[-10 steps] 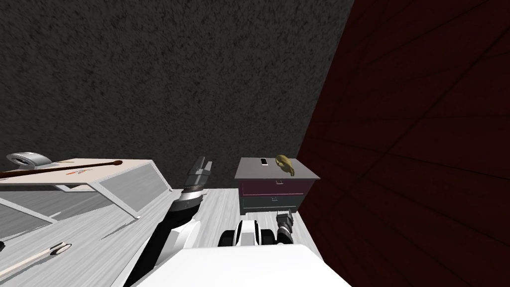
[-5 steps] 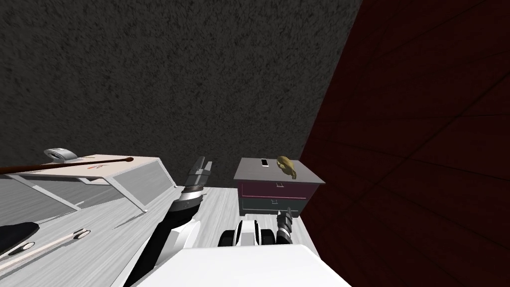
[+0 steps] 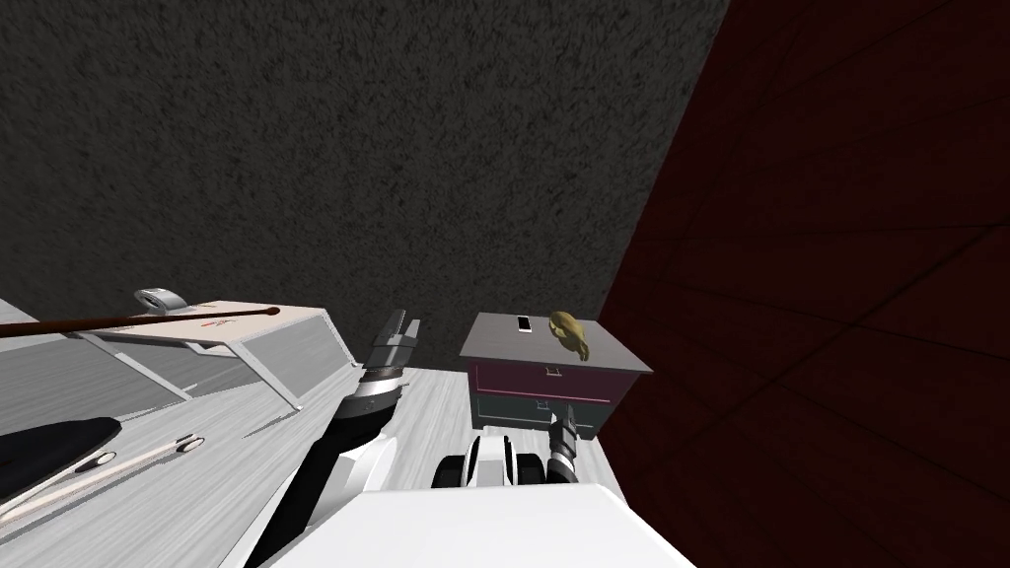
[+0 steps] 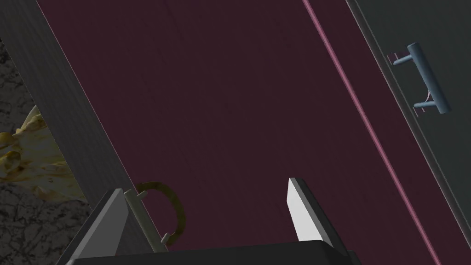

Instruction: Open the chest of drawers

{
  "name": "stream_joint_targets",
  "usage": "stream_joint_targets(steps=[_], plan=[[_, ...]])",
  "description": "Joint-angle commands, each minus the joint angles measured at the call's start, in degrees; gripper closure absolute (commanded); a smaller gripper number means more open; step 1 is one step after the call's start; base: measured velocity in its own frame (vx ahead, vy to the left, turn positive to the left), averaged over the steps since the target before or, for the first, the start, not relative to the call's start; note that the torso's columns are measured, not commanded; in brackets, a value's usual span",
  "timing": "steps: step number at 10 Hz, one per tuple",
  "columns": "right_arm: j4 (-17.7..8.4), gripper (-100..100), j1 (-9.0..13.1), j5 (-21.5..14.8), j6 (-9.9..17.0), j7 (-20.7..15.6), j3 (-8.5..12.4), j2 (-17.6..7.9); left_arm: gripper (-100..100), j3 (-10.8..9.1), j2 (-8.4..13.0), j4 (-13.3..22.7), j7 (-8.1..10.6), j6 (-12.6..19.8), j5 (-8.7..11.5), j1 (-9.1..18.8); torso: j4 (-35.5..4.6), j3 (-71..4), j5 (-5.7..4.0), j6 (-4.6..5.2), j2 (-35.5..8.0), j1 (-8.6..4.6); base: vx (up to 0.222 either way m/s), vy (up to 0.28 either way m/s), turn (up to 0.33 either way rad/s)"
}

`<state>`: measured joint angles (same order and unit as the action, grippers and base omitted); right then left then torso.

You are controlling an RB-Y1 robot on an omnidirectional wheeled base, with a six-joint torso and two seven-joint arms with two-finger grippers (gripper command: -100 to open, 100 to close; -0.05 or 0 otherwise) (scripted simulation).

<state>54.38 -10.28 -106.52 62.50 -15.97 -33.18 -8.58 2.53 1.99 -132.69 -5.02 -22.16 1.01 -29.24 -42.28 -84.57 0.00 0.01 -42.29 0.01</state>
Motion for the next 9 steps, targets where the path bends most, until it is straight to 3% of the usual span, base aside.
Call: stream_joint_targets(steps=[1,2,5,8,9], plan=[[-3.52,-100,1.38,-3.42,2.97,-0.35,-1.18,0.24,0,0.0,0.0,0.0,0.0,0.0,0.0,0.0,-0.01,0.0,-0.01,-0.02,0.01,-0.04,0.026,-0.067,0.067],[-5.47,-100,2.51,-5.67,5.19,-0.66,-2.11,0.39,0,0.0,0.0,0.0,0.0,0.0,0.0,0.0,0.0,0.0,0.0,0.0,0.0,0.0,0.023,-0.087,0.108],[-8.5,-100,3.59,-8.24,7.27,-0.94,-2.98,0.58,0,0.0,0.0,0.0,0.0,0.0,0.0,0.0,-0.01,0.0,0.01,-0.02,0.02,0.0,0.02,-0.068,0.07],[-14.56,-100,6.43,-13.94,12.57,-1.64,-5.22,1.45,0,0.0,0.0,0.0,0.0,0.0,0.0,0.0,-0.01,0.0,-0.03,-0.02,0.01,-0.1,0.017,-0.102,0.123],[-14.68,-100,6.43,-14.13,12.57,-1.64,-5.22,1.45,0,-0.01,0.01,0.0,0.0,0.0,0.0,0.0,0.0,-0.01,-0.04,0.0,0.03,-0.19,0.017,-0.1,0.038]])
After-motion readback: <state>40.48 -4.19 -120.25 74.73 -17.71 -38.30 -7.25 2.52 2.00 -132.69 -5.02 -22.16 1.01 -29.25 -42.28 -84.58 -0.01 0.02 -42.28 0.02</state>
